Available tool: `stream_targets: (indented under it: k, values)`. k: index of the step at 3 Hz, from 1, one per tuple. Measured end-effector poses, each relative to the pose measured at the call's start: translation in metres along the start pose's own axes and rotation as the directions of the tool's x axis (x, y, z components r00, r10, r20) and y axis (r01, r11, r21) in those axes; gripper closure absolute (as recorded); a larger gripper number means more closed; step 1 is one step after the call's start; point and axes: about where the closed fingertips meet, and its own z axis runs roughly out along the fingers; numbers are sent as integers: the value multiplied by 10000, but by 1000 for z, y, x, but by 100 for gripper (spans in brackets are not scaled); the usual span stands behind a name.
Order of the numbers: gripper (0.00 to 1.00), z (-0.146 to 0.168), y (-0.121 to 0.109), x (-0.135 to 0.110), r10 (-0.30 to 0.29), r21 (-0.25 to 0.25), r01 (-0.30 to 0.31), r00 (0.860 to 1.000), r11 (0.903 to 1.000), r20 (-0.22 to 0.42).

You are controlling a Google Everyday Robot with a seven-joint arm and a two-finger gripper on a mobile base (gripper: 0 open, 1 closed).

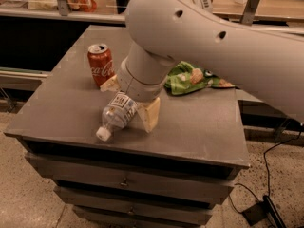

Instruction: Knock blue plastic bottle over

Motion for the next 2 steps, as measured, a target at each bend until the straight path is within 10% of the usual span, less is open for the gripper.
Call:
stream_targets:
  k: [2]
  values:
    - [0,2,-1,-1,90,-67,-89,9999,9999,137]
